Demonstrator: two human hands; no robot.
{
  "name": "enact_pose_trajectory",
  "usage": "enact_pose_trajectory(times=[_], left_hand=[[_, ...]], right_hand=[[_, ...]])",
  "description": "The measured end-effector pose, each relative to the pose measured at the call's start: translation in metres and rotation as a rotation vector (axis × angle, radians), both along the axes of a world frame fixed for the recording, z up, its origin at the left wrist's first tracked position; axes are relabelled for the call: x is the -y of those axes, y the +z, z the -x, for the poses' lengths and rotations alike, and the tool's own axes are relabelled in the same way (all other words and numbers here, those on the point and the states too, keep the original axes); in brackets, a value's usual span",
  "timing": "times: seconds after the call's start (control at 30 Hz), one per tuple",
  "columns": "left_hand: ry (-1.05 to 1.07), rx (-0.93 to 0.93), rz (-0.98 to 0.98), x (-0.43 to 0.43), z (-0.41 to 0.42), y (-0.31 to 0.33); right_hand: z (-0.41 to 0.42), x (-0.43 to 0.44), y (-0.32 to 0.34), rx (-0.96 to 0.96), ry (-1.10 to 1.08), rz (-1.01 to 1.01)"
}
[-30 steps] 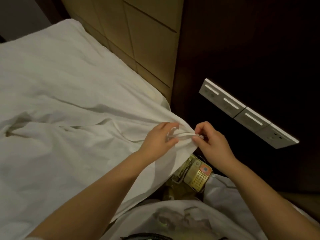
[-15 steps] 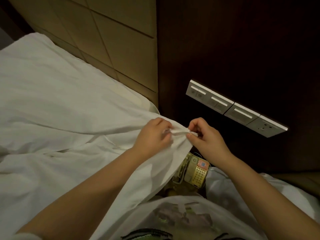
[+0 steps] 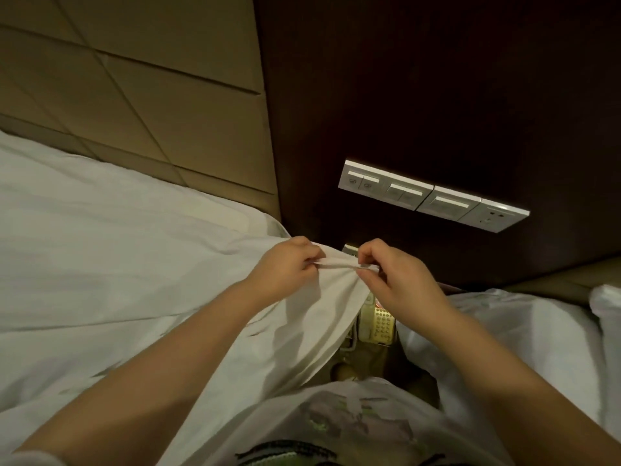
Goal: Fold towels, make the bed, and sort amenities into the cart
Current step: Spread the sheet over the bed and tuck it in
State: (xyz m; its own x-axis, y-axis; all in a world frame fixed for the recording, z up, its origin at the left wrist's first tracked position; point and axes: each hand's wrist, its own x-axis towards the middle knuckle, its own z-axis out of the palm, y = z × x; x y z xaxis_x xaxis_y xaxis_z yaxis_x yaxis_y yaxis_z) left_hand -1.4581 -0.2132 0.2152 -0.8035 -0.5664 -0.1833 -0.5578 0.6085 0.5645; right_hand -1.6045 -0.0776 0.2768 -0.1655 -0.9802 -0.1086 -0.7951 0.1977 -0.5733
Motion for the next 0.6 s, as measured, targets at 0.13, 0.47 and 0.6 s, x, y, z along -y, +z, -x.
enact_pose_trajectory(times=[0.13, 0.47, 0.6], left_hand=[[-0.098, -0.126, 0.092, 0.005, -0.002, 0.004], [-0.269, 0.077, -0.313, 0.026, 0.003, 0.034], [-0.267, -0.008, -0.323, 0.022, -0.006, 0.045]], right_hand=[[-0.007, -0.002, -0.001, -0.076, -0.035, 0.032], [-0.031, -0.020, -0.002, -0.269, -0.038, 0.215], [-0.036, -0.023, -0.004, -0.248, -0.083, 0.231]])
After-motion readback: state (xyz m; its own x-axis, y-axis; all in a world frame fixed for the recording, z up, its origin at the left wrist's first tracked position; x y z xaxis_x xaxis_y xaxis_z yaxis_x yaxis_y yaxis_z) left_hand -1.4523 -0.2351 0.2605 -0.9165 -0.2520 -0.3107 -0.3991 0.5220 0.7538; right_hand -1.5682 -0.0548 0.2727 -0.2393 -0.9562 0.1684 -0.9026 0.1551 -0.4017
